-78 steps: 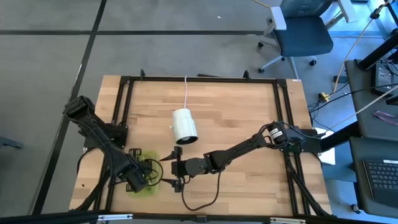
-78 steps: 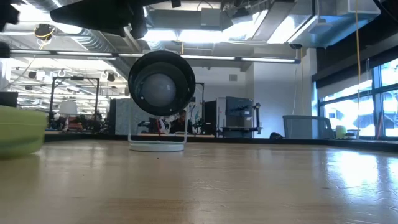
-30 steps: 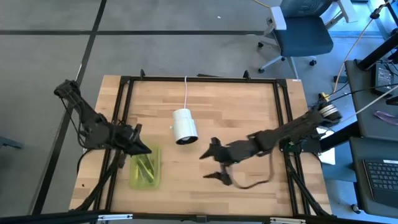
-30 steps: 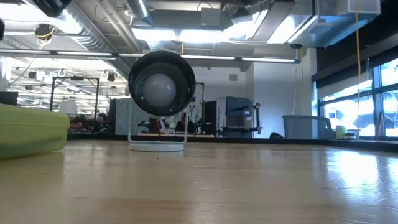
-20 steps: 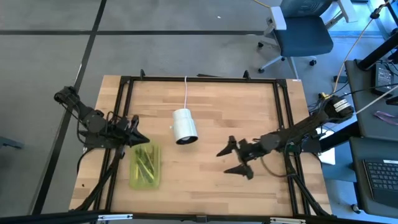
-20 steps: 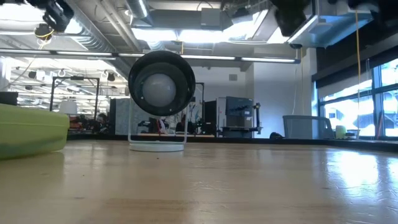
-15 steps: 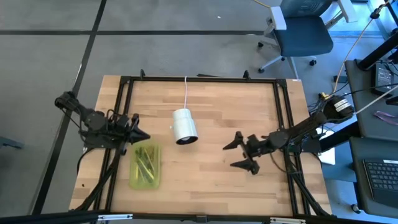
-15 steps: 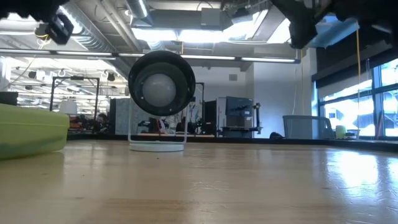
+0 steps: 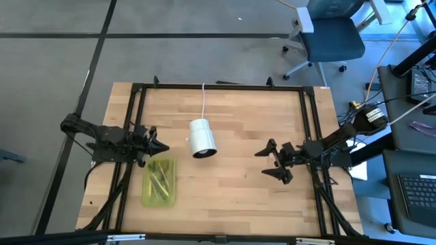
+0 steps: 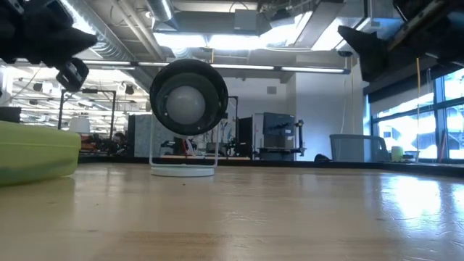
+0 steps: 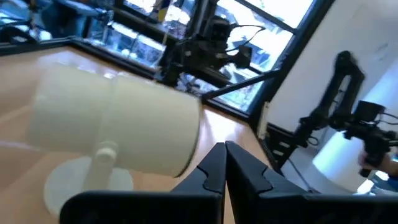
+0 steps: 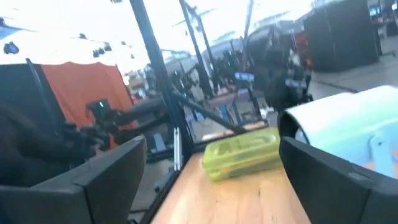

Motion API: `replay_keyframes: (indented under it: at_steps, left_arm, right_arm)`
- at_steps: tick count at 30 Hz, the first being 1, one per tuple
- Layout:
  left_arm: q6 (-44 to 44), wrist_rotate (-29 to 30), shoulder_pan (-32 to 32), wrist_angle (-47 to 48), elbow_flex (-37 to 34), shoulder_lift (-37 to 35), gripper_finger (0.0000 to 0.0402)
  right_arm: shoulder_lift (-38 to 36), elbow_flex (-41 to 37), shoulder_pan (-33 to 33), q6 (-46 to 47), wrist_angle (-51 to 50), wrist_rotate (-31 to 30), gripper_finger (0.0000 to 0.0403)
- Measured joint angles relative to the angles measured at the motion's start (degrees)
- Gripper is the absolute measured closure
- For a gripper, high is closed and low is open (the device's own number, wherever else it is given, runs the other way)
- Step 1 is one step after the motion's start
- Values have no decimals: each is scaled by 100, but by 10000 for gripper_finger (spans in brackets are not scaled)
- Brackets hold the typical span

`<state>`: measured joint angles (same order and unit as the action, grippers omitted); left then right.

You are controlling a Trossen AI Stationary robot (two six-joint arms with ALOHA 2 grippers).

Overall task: Pick & place school supplies into a supply box
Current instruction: Return to Home Position

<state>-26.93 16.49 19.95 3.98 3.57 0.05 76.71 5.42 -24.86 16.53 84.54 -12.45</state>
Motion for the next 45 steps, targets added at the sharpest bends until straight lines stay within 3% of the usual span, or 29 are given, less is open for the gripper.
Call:
replay_keyframes:
  at_steps: [3,10,15,18,26,32,35,40,45]
  left_arm:
    - [-74,-115,-204,-17,-82,-2,398]
    - [327,104,-523,-39,-83,18,398]
    - [370,160,-550,-41,-83,42,398]
    - [371,153,-552,-41,-83,42,398]
    - [371,158,-549,-40,-83,42,398]
    - [371,153,-549,-41,-83,44,398]
    - [371,153,-549,-39,-83,44,398]
    - [371,153,-549,-39,-83,44,398]
    - [371,155,-549,-39,-83,44,398]
  right_arm:
    - [-5,-330,0,-52,587,0,34]
    - [-106,-515,197,58,447,-252,34]
    - [-167,-515,857,337,479,1105,34]
    - [-337,-515,1215,283,307,1390,34]
    - [-1226,-515,861,-368,-836,-1181,34]
    - [-2547,-513,80,-796,-2144,-2208,34]
    - [-3273,-513,-132,-790,-2995,-2269,34]
    - [-4364,-513,-211,-682,-4187,-1193,34]
    - [-5407,-511,-210,-611,-5169,-1175,34]
